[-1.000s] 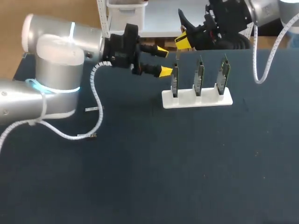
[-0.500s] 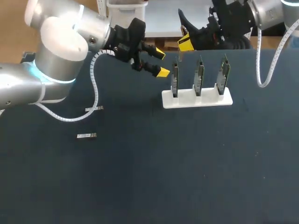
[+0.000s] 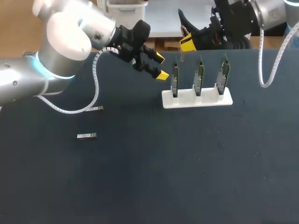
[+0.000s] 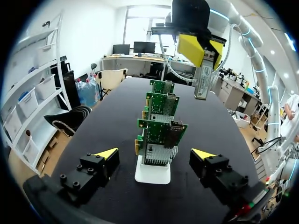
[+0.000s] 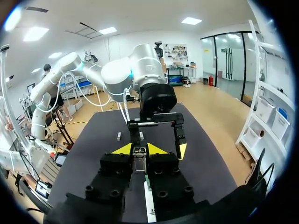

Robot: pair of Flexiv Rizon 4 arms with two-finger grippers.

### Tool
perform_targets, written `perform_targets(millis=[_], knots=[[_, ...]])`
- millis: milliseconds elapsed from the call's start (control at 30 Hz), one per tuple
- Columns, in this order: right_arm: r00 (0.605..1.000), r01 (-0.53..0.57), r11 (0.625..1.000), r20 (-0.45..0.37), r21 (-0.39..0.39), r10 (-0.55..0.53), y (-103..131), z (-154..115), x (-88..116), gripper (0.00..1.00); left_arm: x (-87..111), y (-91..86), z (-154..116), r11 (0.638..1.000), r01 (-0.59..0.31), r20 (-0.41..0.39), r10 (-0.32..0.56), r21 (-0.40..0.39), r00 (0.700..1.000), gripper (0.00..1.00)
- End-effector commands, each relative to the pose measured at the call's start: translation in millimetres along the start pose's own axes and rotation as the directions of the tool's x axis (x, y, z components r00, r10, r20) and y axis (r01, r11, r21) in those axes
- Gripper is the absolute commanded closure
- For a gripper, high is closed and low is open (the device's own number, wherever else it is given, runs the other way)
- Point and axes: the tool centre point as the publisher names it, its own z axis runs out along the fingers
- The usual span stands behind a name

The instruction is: Pick up the optical module with the left hand, and insert it into the network port with the right hand.

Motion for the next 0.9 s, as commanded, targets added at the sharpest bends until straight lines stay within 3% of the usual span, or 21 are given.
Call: perform_targets(millis=[33,900], knots=[[1.000,0.003,1.000,-0.001,-0.003,-0.003,0,0,0,1.00,-1.0,6.0,2,1.000,0.003,-0.015,-0.003,0.005,1.000,0.00],[0.999,-0.002,0.999,-0.050,-0.046,-0.001,-19,20,8,1.00,2.5,6.1,0,1.000,-0.007,-0.039,0.007,-0.005,0.999,0.00]])
